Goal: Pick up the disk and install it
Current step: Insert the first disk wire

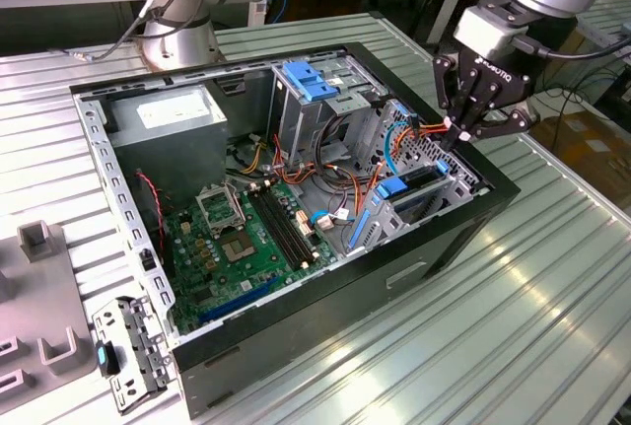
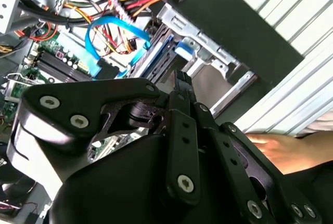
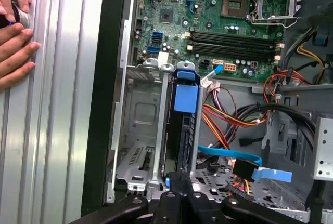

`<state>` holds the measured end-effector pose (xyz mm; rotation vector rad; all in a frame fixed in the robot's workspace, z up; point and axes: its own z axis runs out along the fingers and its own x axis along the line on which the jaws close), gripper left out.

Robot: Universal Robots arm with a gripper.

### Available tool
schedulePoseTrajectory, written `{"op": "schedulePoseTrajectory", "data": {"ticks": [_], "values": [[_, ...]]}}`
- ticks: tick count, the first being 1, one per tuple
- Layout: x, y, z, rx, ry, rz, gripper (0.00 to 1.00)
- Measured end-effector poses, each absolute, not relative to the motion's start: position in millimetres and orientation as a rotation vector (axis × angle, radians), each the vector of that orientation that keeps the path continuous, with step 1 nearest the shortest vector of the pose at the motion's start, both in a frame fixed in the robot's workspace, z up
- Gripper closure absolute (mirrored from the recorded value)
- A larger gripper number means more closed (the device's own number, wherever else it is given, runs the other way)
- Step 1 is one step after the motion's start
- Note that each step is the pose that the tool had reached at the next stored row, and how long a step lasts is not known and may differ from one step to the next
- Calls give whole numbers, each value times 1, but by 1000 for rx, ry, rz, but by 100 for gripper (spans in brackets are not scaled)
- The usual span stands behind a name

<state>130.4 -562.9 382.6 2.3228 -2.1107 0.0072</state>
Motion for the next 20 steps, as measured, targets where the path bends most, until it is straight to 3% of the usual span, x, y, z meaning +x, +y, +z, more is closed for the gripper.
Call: {"op": "schedulePoseTrajectory", "data": {"ticks": [20], "values": [[147,-561,393,2589,-1774,6,89]]}}
